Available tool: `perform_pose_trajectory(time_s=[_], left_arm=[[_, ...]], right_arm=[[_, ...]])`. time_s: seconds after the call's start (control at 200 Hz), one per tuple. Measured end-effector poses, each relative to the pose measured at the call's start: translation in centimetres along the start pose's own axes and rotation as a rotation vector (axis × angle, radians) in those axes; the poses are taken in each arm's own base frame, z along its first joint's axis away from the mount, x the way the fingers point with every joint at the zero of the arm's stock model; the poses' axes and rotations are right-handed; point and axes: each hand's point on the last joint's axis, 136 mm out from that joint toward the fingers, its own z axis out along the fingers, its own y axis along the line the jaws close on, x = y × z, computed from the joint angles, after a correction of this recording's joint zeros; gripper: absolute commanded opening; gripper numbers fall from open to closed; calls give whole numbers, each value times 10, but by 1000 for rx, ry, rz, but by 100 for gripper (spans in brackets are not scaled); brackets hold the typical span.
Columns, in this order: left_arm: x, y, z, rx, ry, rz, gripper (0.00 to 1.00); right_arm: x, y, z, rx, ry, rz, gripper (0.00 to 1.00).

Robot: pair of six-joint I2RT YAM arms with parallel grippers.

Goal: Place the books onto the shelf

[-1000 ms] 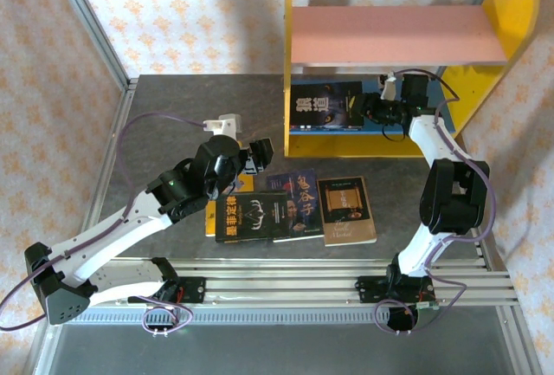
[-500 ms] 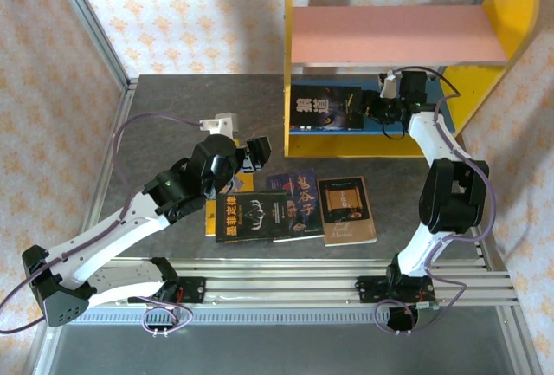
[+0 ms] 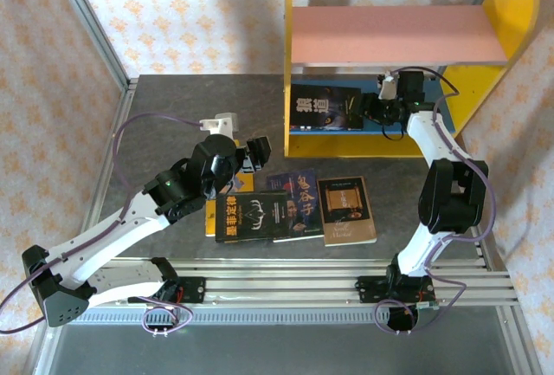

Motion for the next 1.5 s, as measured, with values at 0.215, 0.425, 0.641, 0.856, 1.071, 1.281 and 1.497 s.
perform_pose_trajectory(time_s=[0.215,0.425,0.641,0.856,1.071,1.281,1.497], left_arm=[[1,0,0,-1,1,1,78],[2,2,-1,-2,2,1,78],[3,3,0,-3,4,2,78],[3,3,0,-3,4,2,78],[4,3,0,-4,6,3,78],[5,4,0,-5,7,3,78],[4,3,0,-2,3,1,78]], right_arm=[[-1,-1,0,20,-1,-11,39],[-2,1,-1,28,0,-16,39],[-6,4,-1,30,-4,-23,39],[-7,5,0,31,-4,-25,42],[-5,5,3,52,4,-26,48],[-2,1,5,90,7,-30,49],[8,-2,-1,129,14,-25,49]])
